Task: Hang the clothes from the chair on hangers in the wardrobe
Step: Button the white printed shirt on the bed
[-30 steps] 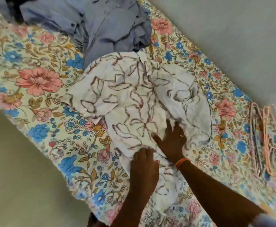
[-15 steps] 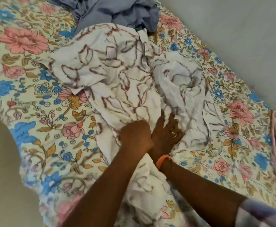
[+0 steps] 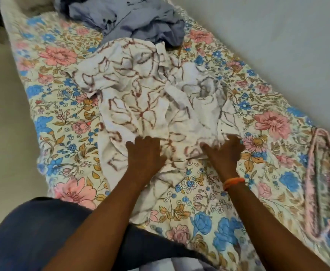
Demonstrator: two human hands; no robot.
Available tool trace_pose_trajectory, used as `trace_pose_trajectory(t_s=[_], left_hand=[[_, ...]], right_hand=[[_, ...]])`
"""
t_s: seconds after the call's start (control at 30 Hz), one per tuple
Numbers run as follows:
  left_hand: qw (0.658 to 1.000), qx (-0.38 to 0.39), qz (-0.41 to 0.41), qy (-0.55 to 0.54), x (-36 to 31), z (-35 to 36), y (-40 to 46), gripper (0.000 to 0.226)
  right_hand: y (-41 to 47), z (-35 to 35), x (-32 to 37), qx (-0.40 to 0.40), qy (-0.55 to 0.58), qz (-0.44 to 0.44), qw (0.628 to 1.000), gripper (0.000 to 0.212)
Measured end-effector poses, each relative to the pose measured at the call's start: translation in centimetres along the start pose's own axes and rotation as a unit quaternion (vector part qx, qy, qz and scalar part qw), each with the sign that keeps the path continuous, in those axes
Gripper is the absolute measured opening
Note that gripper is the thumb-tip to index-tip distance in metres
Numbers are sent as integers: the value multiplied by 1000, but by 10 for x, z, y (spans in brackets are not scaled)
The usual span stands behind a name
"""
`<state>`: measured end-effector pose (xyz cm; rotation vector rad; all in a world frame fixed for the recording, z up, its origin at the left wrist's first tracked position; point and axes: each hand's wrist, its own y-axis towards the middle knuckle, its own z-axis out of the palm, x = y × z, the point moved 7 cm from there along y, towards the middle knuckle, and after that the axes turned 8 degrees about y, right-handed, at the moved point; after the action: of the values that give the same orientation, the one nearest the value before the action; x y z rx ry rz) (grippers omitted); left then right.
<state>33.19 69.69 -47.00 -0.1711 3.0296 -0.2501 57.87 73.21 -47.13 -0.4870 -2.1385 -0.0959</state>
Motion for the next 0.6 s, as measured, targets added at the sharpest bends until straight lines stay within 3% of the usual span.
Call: trace_pose_trajectory(t_s=[0.03, 0.1, 0.2, 0.27, 0.4, 0.5, 0.6], left_hand=[[1000, 2, -5, -20, 2, 2, -2, 27], [999, 13, -1, -39, 8, 4, -2, 10], [997, 4, -2, -81, 18, -1, -2, 11], [977, -21, -41, -209, 33, -6, -4, 13], [916, -99, -82, -379, 49, -25, -8, 13], [900, -141, -87, -403, 47, -34, -11, 10], [863, -205, -125, -444, 51, -34, -12, 5]], right_hand=[[4, -1, -12, 24, 10, 51, 998, 79], [10, -4, -17, 45, 17, 63, 997, 61], [13, -8, -8, 38, 72, 35, 996, 27], [13, -16, 0, 28, 193, 61, 979, 6], [25, -27, 38, 43, 407, 116, 905, 12], [26, -14, 78, 129, 443, 69, 884, 8], [17, 22, 117, 293, 424, -21, 857, 7]])
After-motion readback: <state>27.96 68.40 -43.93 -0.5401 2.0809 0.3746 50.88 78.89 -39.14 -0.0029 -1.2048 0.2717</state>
